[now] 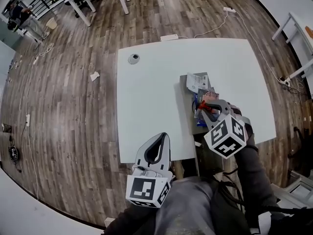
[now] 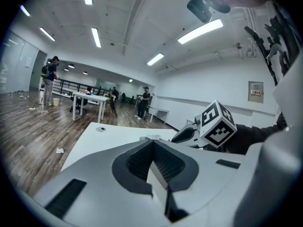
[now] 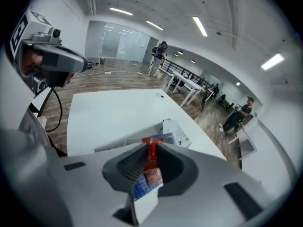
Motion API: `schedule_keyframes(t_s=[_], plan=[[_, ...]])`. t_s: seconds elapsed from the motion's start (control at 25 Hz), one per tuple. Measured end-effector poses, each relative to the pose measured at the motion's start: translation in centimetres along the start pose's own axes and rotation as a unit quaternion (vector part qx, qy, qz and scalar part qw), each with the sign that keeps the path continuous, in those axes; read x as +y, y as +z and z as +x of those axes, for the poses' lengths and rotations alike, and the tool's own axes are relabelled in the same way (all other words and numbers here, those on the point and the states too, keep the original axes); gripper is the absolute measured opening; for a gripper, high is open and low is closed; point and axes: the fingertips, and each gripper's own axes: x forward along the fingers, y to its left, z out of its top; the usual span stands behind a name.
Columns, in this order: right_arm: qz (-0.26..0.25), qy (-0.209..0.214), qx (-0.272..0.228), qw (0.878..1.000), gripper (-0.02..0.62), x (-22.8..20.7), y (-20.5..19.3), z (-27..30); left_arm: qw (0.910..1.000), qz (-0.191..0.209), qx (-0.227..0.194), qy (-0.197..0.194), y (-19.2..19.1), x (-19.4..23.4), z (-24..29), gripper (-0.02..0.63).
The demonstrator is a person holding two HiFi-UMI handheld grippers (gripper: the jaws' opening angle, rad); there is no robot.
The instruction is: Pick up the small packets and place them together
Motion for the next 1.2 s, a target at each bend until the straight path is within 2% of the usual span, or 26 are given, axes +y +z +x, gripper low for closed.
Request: schedule_keyframes(t_s=[0.08, 0.24, 0.36, 0.52, 0.64, 0.8, 0.96, 1.08, 1.2], plan=[[0.001, 0.008, 0.002, 1.0, 0.055, 0.3, -0.2, 0.3, 1.0, -0.002, 0.002, 0.002, -0.2, 0.0, 0.0, -0.005], [0.005, 0.015, -0.002, 1.0, 0.107, 0.7, -0.1, 0.2, 1.0, -0.003, 0.002, 0.008, -0.1, 0.3, -0.3, -0.005], [0.016, 0.011, -0.013, 1.0, 0.123, 0.7, 0.3, -0.3, 1.0, -0.002, 0.001, 0.008, -0.1, 0.4, -0.5, -0.005], [0.051, -0.033, -0.042, 0.997, 0.123, -0.6, 0.4, -2.7, 1.0, 0.004, -0.005, 0.0, 0.1, -0.1, -1.2, -0.005], [0.096, -0.079, -0.072, 0.99, 0.123, -2.0, -0.3, -5.3, 0.9998, 0.013, -0.013, -0.009, 0.3, -0.6, -1.8, -0.006], [0.172, -0.115, -0.125, 0.97, 0.123, -3.2, -1.5, -9.1, 0.9992, 0.023, -0.024, -0.024, 0.8, -2.0, -3.0, -0.005], [0.237, -0.126, -0.165, 0.949, 0.123, -1.1, -2.8, -12.7, 0.9974, 0.043, -0.014, -0.056, 0.6, -3.9, -4.7, -0.005], [0.293, -0.108, -0.196, 0.929, 0.123, 2.8, -3.2, -14.1, 0.9956, 0.057, -0.015, -0.074, 0.8, -5.2, -6.0, -0.005], [0.352, -0.061, -0.263, 0.896, 0.123, 7.9, -1.7, -15.2, 0.9928, 0.075, -0.022, -0.091, 0.6, -6.3, -6.8, -0.006]])
